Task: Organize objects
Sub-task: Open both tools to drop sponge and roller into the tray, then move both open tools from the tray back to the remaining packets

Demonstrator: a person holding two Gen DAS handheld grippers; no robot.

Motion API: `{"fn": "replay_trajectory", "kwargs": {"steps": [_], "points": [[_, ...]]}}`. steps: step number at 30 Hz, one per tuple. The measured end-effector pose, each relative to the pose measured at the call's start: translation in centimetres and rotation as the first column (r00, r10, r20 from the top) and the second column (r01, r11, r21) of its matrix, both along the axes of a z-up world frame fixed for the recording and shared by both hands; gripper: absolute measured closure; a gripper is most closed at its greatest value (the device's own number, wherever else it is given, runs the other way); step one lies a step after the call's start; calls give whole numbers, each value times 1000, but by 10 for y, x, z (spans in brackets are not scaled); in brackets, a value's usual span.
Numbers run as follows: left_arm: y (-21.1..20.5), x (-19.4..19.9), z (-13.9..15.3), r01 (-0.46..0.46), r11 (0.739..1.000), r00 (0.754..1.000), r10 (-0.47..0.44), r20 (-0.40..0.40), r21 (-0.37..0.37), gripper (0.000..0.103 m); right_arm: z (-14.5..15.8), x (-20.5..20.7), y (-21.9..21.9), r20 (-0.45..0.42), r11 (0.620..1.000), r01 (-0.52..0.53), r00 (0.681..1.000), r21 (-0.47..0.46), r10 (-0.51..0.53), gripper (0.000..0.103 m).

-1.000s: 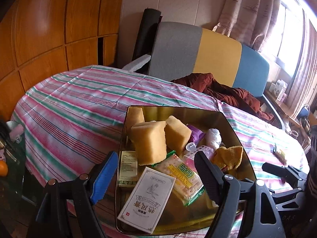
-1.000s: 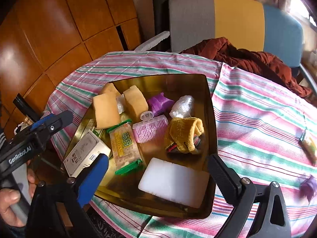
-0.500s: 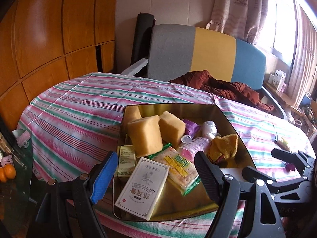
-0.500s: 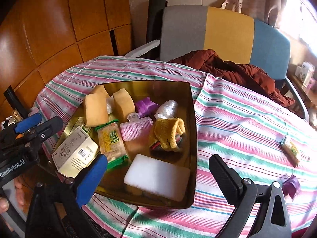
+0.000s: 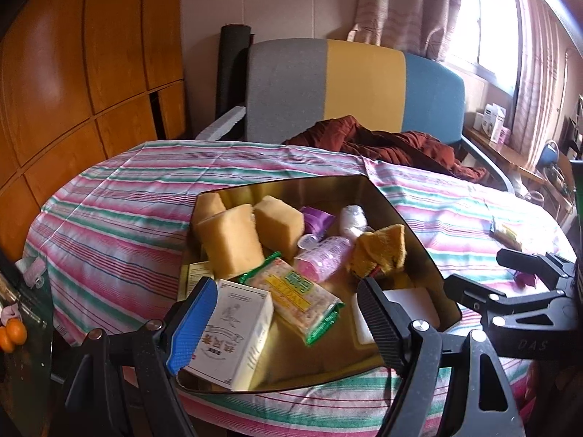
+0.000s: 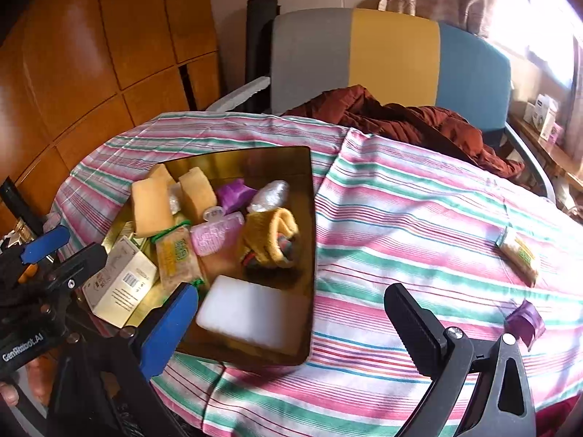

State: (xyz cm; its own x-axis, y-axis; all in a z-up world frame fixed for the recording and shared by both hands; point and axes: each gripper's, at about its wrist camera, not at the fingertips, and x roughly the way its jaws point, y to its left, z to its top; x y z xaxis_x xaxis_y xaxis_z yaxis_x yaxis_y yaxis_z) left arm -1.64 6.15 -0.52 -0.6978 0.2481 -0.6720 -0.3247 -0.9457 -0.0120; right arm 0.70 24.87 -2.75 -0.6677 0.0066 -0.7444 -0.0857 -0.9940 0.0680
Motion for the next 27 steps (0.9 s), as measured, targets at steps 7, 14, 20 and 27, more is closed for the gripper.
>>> {"fn": "replay_trajectory", "kwargs": {"steps": [7,14,20,27], "points": [[17,5,1,51,998,999,-51,-4,-24,22,-1,6,28,10,998,60,998,-9,-60,0],[36,8,-1,99,994,995,-99,8,-53,22,3,13,74,24,986,168,986,-12,-168,0],[47,10,-4,130,989,992,-129,17,-66,22,9,21,114,23,969,245,969,-8,-245,0],[64,14,2,204,978,979,-205,4,-48,22,23,33,159,11,947,322,947,5,-322,0]]}}
